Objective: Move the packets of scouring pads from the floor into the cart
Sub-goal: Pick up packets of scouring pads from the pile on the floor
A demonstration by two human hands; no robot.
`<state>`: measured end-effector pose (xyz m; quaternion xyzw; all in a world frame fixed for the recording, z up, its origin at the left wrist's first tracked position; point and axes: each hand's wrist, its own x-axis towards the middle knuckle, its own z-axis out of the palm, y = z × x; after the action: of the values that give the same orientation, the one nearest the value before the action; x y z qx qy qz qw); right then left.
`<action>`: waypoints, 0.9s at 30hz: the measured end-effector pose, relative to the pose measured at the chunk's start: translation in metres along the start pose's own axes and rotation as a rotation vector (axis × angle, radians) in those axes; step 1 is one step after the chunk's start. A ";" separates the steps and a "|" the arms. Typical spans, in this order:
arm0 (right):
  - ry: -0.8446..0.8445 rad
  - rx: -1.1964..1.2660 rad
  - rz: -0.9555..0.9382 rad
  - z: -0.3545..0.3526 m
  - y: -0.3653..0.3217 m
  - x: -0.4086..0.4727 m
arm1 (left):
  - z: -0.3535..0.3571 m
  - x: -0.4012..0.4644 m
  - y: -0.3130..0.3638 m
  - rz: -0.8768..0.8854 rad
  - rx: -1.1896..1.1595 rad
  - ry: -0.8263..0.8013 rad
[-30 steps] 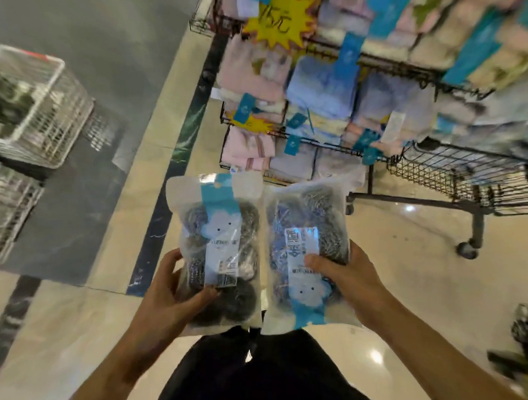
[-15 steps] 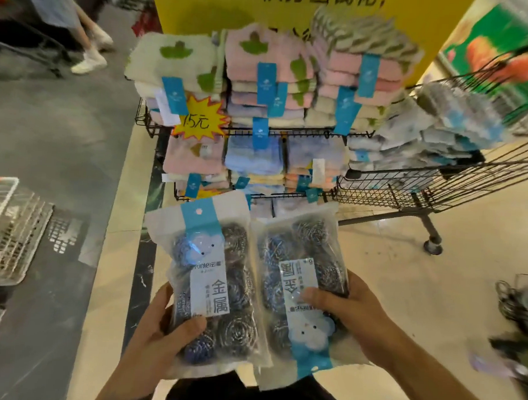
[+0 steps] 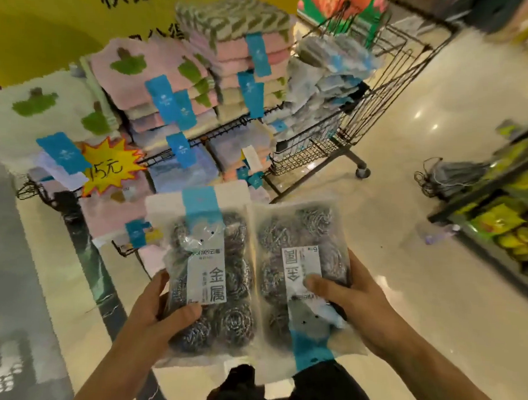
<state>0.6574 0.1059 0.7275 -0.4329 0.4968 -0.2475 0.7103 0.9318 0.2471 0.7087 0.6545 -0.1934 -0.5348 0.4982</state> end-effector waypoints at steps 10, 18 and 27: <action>0.358 0.100 0.017 -0.069 0.019 -0.067 | 0.087 0.040 0.004 -0.019 0.168 -0.326; 0.595 0.252 0.017 -0.180 0.037 -0.109 | 0.228 0.018 0.014 -0.147 0.156 -0.462; 0.609 0.208 0.002 -0.343 0.026 -0.132 | 0.394 0.013 -0.022 -0.154 0.171 -0.380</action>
<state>0.2896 0.0953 0.7249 -0.2637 0.6591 -0.4144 0.5696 0.5785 0.0715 0.7101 0.5948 -0.2777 -0.6666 0.3532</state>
